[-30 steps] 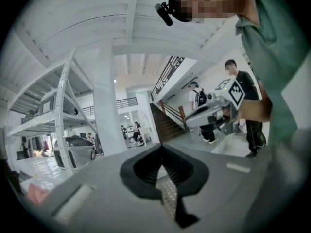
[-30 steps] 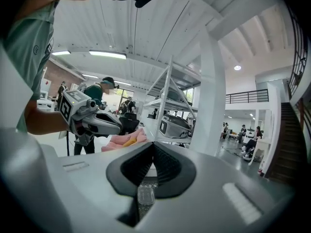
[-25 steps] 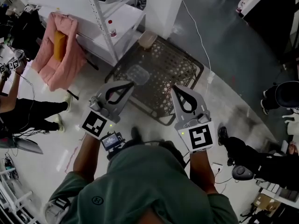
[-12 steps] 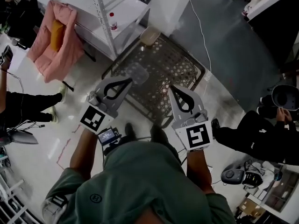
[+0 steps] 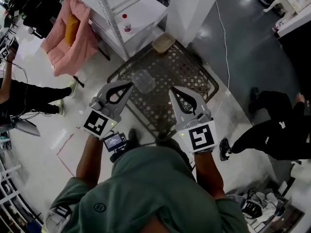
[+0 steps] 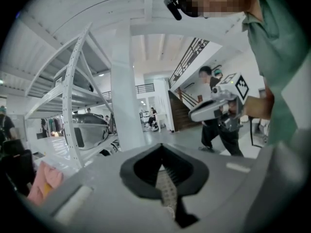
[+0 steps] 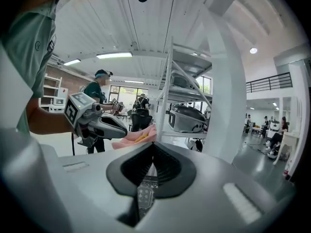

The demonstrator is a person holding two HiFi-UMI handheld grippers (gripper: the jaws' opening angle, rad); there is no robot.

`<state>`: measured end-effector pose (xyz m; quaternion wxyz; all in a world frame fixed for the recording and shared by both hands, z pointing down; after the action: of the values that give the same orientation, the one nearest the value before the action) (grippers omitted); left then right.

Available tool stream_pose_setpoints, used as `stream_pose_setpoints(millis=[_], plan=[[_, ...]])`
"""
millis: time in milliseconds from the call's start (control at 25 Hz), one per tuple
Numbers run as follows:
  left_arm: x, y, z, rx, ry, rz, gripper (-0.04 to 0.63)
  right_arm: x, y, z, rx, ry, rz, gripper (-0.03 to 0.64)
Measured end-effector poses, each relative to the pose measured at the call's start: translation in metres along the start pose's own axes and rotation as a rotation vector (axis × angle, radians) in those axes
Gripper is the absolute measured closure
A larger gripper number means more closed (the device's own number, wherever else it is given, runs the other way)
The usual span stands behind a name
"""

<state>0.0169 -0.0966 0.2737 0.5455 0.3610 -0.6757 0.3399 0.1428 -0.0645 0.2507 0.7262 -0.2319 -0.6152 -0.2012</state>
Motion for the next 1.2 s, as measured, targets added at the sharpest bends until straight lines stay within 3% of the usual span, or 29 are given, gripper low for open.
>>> stream_pose_setpoints(millis=[440,720,960,1200], plan=[[0.031,-0.049,-0.005,-0.091,0.023,0.105,0.594,0.054,-0.009,-0.054,-0.085,-0.069,0.036,0.612],[0.058,-0.065,0.027,-0.079,0.108,0.086,0.594,0.077,-0.037,-0.062,-0.063,-0.085,0.130,0.612],[0.104,-0.080,0.062,-0.039,0.109,0.152,0.594,0.104,-0.077,-0.071,-0.055,-0.120,0.162,0.612],[0.146,-0.094,0.095,-0.029,0.161,0.173,0.594,0.138,-0.113,-0.080,-0.043,-0.162,0.213,0.612]])
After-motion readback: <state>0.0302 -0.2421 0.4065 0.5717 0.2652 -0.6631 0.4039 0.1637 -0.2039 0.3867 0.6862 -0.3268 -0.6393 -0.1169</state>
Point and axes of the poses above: the fingertips, and each gripper's own axes: y backward along the fingers, z to its left, x out of its underside, the point moved 2 cm from there along y, backward along the fingers, and after that the axes turned 9 degrees about -z, right-handed, at the moved point
